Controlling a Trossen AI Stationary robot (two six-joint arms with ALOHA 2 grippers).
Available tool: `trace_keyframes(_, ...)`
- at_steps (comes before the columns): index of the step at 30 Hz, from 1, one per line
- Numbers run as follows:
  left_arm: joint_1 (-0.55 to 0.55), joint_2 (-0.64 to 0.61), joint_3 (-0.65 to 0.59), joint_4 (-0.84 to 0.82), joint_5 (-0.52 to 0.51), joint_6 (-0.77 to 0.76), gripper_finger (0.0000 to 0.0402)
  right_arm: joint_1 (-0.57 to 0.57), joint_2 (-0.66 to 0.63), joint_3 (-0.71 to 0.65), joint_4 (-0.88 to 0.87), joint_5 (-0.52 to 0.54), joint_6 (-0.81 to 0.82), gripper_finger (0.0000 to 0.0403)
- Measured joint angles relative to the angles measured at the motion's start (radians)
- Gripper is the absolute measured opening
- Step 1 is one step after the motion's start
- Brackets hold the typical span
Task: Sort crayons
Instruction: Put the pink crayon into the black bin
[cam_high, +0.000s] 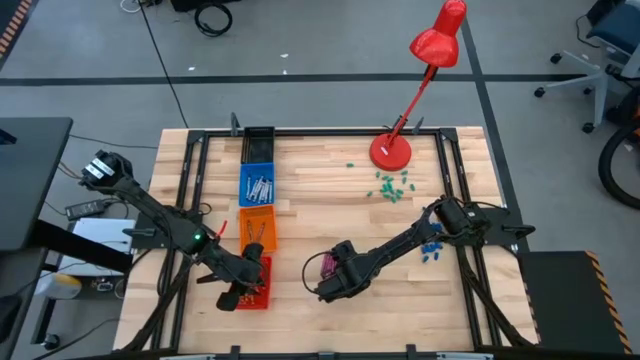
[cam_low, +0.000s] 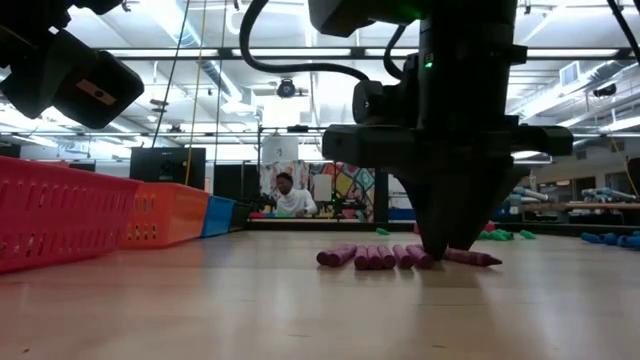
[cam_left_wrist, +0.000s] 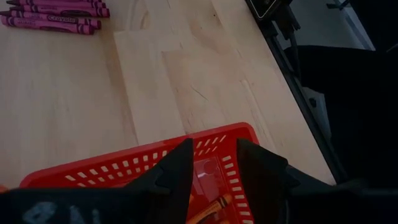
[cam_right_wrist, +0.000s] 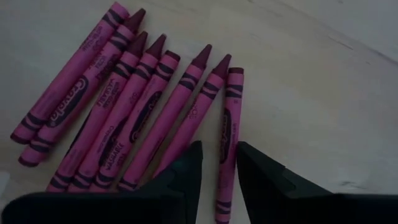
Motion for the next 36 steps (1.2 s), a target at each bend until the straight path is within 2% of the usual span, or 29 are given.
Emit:
trace_keyframes(12, 0.000, 0.000, 0.000, 0.000, 0.000, -0.006, 0.0135, 0.000, 0.004, -0.001, -0.019, -0.027, -0.060, 0.0017)
trace_keyframes(20, -0.017, 0.000, 0.000, 0.001, 0.000, -0.010, 0.0135, 0.007, 0.012, 0.041, -0.100, -0.012, -0.059, 0.0028)
trace_keyframes(27, -0.016, 0.000, 0.000, 0.006, -0.004, -0.010, 0.0135, 0.024, 0.014, 0.120, -0.182, 0.127, -0.066, 0.0030)
trace_keyframes(36, -0.016, 0.000, 0.000, 0.081, -0.056, 0.049, 0.0135, 0.085, 0.013, 0.222, -0.107, 0.438, -0.187, 0.0031)
